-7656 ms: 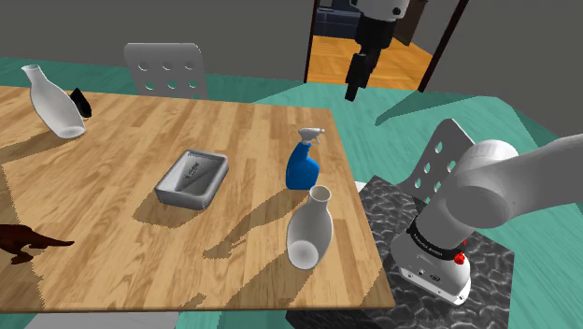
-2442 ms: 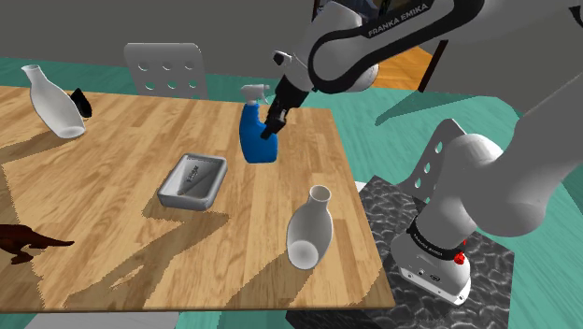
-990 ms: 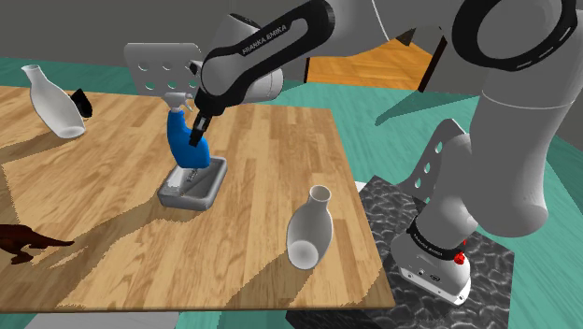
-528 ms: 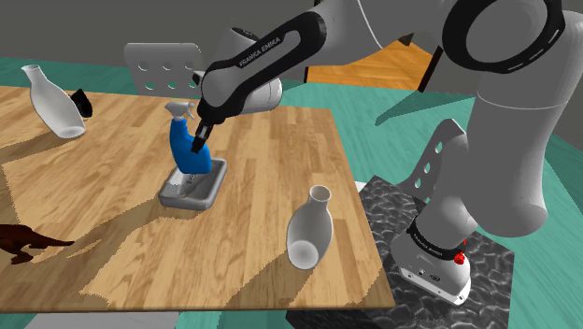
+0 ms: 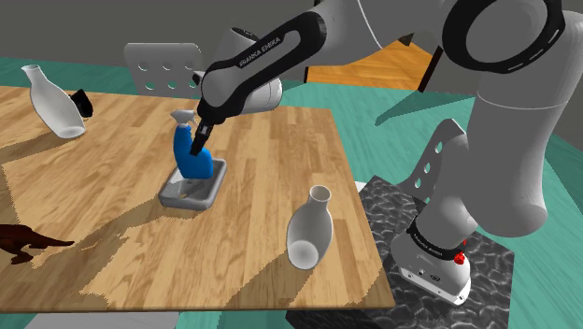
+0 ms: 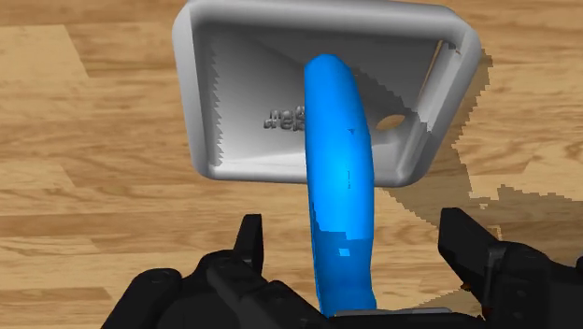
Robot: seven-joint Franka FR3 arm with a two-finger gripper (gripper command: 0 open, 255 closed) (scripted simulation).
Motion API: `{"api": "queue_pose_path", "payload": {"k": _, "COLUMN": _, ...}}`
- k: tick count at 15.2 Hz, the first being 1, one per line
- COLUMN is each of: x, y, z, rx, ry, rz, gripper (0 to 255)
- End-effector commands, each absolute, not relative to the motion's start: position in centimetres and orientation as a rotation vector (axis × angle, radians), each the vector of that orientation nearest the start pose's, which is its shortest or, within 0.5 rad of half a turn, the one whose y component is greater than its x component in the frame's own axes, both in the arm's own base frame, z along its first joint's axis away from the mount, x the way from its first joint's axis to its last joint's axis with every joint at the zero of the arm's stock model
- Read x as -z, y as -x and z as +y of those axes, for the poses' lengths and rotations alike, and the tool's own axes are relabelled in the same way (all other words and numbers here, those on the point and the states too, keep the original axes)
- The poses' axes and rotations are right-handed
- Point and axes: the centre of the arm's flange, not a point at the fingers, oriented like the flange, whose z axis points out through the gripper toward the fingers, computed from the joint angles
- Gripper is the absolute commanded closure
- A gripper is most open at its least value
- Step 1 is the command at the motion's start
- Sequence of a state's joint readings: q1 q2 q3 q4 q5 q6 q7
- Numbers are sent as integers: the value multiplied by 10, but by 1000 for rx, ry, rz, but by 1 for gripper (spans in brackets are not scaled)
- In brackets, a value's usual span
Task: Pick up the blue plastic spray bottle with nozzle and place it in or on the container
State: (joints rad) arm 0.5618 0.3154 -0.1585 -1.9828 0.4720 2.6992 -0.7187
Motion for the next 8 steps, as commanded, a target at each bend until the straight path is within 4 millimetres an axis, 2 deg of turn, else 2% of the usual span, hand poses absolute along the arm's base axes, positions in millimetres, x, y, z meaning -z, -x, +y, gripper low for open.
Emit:
{"api": "queue_pose_path", "payload": {"k": 1, "x": -350, "y": -591, "z": 242, "rx": 643, "ry": 2698, "rz": -1067, "gripper": 0}}
{"api": "queue_pose_path", "payload": {"k": 3, "x": -350, "y": -591, "z": 242, "rx": 643, "ry": 2698, "rz": -1067, "gripper": 0}}
{"api": "queue_pose_path", "payload": {"k": 7, "x": -395, "y": -575, "z": 226, "rx": 643, "ry": 2698, "rz": -1067, "gripper": 0}}
{"api": "queue_pose_path", "payload": {"k": 8, "x": -395, "y": -575, "z": 226, "rx": 643, "ry": 2698, "rz": -1067, "gripper": 0}}
